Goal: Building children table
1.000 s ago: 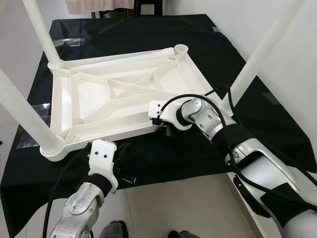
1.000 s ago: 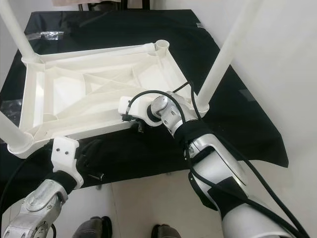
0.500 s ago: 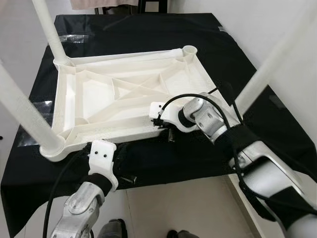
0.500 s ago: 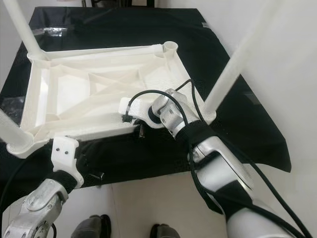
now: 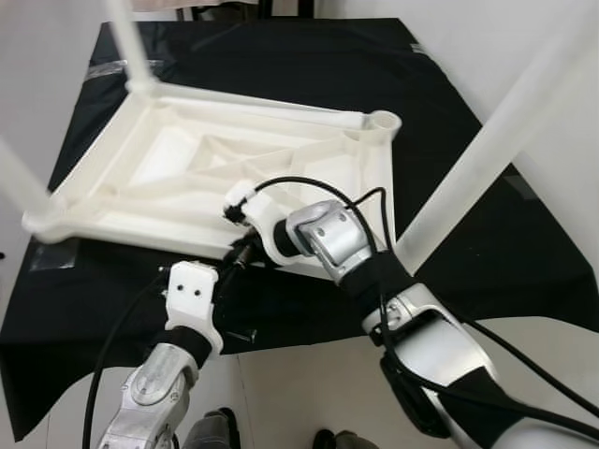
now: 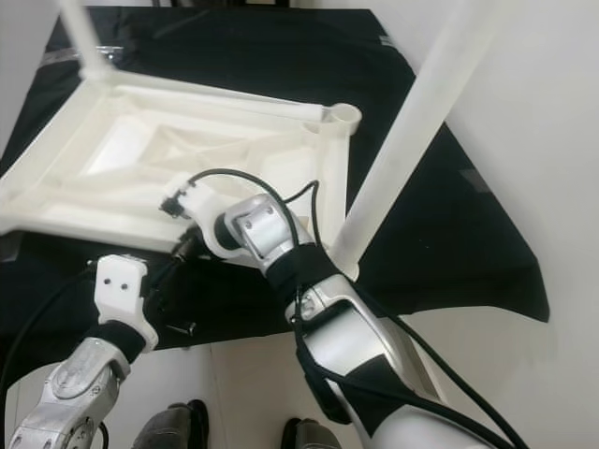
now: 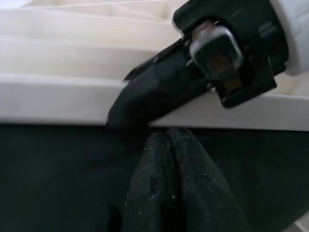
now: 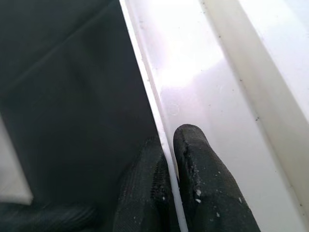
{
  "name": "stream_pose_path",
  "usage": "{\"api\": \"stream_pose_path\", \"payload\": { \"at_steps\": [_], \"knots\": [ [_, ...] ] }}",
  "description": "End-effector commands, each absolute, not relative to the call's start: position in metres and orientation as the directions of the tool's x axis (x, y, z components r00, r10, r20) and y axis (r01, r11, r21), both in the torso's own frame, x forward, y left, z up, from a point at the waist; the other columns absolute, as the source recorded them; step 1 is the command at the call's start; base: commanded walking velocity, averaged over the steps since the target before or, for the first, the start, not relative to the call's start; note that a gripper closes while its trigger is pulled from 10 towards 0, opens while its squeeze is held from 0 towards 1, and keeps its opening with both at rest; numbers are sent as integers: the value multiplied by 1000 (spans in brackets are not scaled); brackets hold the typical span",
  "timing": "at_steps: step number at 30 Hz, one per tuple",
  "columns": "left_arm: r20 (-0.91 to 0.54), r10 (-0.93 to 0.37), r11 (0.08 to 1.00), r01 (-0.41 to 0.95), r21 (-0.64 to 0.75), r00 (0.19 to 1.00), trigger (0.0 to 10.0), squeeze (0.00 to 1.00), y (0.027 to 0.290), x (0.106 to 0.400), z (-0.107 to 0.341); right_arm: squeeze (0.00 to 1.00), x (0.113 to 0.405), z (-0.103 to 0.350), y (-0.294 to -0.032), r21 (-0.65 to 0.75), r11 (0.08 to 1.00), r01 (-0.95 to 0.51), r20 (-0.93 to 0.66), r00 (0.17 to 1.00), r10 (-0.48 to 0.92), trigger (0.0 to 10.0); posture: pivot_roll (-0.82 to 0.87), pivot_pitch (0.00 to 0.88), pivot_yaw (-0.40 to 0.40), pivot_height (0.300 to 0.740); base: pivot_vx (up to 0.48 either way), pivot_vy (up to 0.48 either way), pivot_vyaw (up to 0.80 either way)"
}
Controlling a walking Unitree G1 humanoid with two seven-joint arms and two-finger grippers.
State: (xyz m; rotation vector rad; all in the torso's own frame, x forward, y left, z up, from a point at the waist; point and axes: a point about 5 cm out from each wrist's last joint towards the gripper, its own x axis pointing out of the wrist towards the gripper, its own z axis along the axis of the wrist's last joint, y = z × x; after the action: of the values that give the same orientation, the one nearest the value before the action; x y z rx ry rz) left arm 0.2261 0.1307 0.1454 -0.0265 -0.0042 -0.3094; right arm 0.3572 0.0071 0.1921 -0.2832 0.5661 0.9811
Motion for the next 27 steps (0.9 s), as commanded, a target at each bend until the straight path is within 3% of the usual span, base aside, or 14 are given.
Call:
{"api": "stream_pose_path", "payload": {
  "at_steps": [1,6,13,14,15,19,22,23,27],
  "knots": [
    [-9,-314,949,313,-27,949,10000,0,129,225,141,0,373,201,-5,9,684,-730,-504,587,633,0,131,233,-119,740,0,0,0],
    [-8,-313,949,313,-24,950,10000,0,127,224,141,0,377,215,11,91,777,-623,-401,691,601,0,144,238,-129,740,0,0,0],
    [-7,-314,949,314,-22,949,10000,0,125,225,141,0,367,227,47,175,754,-634,-304,693,653,0,151,240,-128,740,0,0,0],
    [-7,-316,949,315,-20,949,10000,0,125,225,141,0,364,231,56,172,739,-652,-271,690,672,2157,152,241,-129,740,0,0,0],
    [-6,-317,948,316,-18,949,10000,0,125,225,141,0,355,241,75,249,687,-683,-179,664,726,10000,153,243,-129,740,0,0,0],
    [-6,-316,949,316,-16,949,10000,0,125,225,141,0,344,261,95,326,591,-737,-28,618,786,10000,153,245,-130,740,0,0,0],
    [-5,-315,949,315,-15,949,10000,0,125,226,141,0,343,267,98,314,584,-748,17,620,785,10000,152,245,-130,740,0,0,0],
    [-5,-315,949,315,-15,949,10000,0,126,226,141,1000,341,273,101,311,571,-760,59,615,787,10000,151,245,-128,740,0,0,0],
    [-5,-317,948,317,-12,948,10000,0,126,226,141,1000,336,287,103,313,524,-793,167,588,791,10000,146,246,-127,740,0,0,0]
  ]
}}
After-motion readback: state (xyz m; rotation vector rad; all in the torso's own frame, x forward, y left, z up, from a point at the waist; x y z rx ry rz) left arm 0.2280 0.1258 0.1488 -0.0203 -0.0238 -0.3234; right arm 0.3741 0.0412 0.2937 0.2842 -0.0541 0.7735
